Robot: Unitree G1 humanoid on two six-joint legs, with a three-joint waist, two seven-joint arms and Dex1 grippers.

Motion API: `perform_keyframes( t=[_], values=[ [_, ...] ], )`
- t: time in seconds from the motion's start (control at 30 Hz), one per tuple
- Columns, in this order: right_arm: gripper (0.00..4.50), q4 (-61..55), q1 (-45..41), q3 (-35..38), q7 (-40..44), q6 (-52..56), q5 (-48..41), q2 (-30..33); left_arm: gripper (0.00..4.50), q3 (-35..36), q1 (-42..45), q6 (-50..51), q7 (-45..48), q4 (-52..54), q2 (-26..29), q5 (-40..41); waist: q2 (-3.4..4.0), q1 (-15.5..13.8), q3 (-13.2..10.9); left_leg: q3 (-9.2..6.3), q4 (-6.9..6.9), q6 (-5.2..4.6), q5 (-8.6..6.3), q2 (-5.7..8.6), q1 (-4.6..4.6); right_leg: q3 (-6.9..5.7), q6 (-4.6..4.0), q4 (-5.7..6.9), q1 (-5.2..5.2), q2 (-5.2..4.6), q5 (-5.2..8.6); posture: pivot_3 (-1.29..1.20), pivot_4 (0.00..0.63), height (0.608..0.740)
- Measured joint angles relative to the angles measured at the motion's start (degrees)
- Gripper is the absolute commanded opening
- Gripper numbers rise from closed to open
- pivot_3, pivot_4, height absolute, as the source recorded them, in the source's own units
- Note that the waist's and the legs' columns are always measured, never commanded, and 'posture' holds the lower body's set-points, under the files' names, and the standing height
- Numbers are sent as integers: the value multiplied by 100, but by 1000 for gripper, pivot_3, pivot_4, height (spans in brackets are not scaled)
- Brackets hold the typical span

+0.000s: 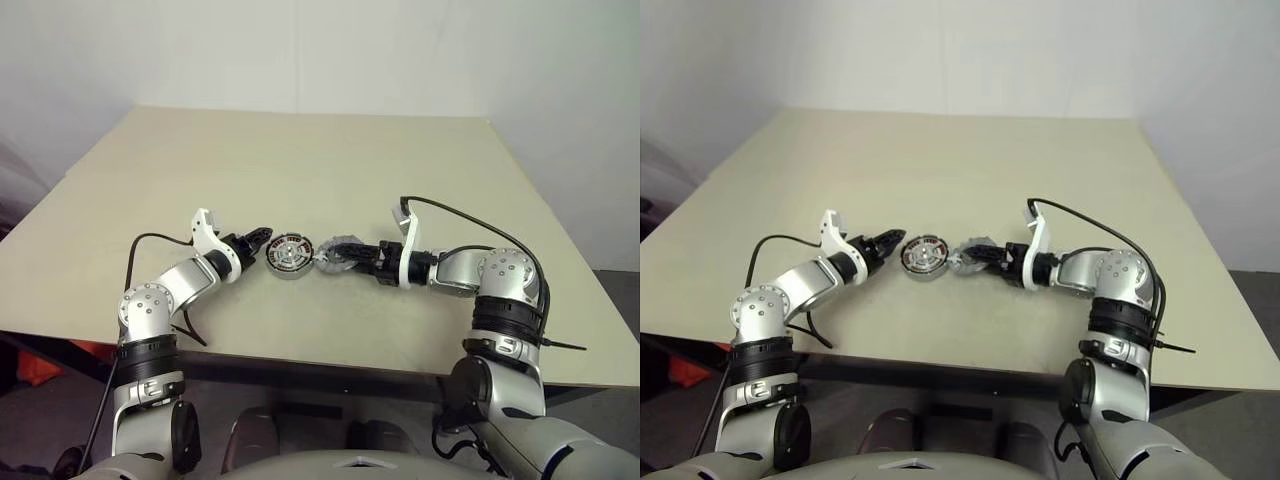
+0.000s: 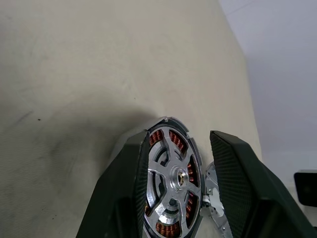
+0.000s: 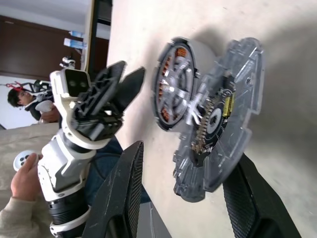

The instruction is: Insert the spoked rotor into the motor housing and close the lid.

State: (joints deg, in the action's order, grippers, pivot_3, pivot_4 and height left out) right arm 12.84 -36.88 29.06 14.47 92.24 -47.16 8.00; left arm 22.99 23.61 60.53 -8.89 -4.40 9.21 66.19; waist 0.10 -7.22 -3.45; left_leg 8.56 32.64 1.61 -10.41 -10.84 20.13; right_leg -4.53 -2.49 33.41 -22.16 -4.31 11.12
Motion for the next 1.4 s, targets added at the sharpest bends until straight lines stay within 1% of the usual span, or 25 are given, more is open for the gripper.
perform_keyframes(
  t=[0.17, 0.3, 0.67, 0.77, 0.9, 1.0, 1.07, 1.13, 1.27, 1.33, 1.4],
  values=[
    [2656, -23, -212, 27, -67, -37, 5, -287, 2047, -4, 0, 0, 39, -12, -12, -18, 1, 12, -1, -1, 0, 1, 0, -1, 1, 1, 0, 3, -5, 0, 0, 0, 0, 740],
    [2656, -1, -508, -99, -83, -328, 79, -509, 2047, -65, 0, 0, 60, -21, -37, -64, 1, 10, -1, 0, 0, 1, 0, 0, 1, 2, 0, 4, -5, 0, 0, 0, 0, 740],
    [2656, 367, -664, -361, -69, -827, 229, -704, 2047, -65, 0, 0, 89, -23, -20, -119, 2, 12, -2, 0, -1, 1, 0, -1, 5, 2, -1, 6, -7, 0, 0, 0, 0, 740],
    [2656, 442, -653, -529, -24, -994, 296, -721, 2047, -56, 0, 0, 90, -23, -11, -119, 3, 13, -2, -1, -1, 1, 0, -1, 6, 2, -1, 6, -8, 0, 0, 0, 0, 740],
    [2656, 415, -398, -1162, 346, -1668, 577, -542, 2047, -48, -3, -6, 127, -21, 48, -134, 2, 4, -2, 0, -1, 1, 0, 0, 9, 2, -1, 6, -7, 0, 0, 0, 0, 740],
    [2656, 292, -124, -1936, 919, -2870, 1189, -195, 2047, -107, -6, -55, 359, 9, 192, -265, 1, -1, -3, 1, 1, 0, 0, 0, 11, 2, -1, 5, -8, -2, 0, 0, 0, 740],
    [2656, 289, -94, -2134, 1231, -3529, 1436, -44, 2047, -131, -6, -87, 532, 66, 309, -374, 1, 6, -3, 1, 2, 0, 0, -1, 10, 2, -1, 7, -8, -1, 0, 0, 0, 740],
    [2656, 284, -99, -2181, 1421, -3920, 1517, -5, 2047, -202, -5, -90, 685, 93, 387, -421, 1, 9, -3, 1, 1, 0, -1, -1, 6, 2, -1, 8, -7, -1, 0, 0, 0, 740],
    [2656, 247, -103, -2428, 1966, -4629, 1649, 122, 2047, -702, -10, -103, 1359, 454, 838, -752, 0, 14, -4, -1, 0, -1, -1, -2, 11, 3, -3, 13, -13, -1, 0, 0, 0, 740],
    [2656, 188, -101, -2585, 2209, -4906, 1725, 179, 2047, -1072, -23, -254, 1804, 779, 1189, -1091, 0, 16, -3, -1, -1, -1, -1, -2, 11, 4, -4, 15, -16, 0, 0, 0, 0, 740],
    [2656, 143, -59, -2765, 2475, -5197, 1817, 228, 2047, -1508, -116, -770, 2263, 1068, 1429, -1656, 1, 21, -4, 0, -1, -3, -2, -2, 9, 7, -5, 15, -14, -1, 0, 0, 0, 740]
  ],
)
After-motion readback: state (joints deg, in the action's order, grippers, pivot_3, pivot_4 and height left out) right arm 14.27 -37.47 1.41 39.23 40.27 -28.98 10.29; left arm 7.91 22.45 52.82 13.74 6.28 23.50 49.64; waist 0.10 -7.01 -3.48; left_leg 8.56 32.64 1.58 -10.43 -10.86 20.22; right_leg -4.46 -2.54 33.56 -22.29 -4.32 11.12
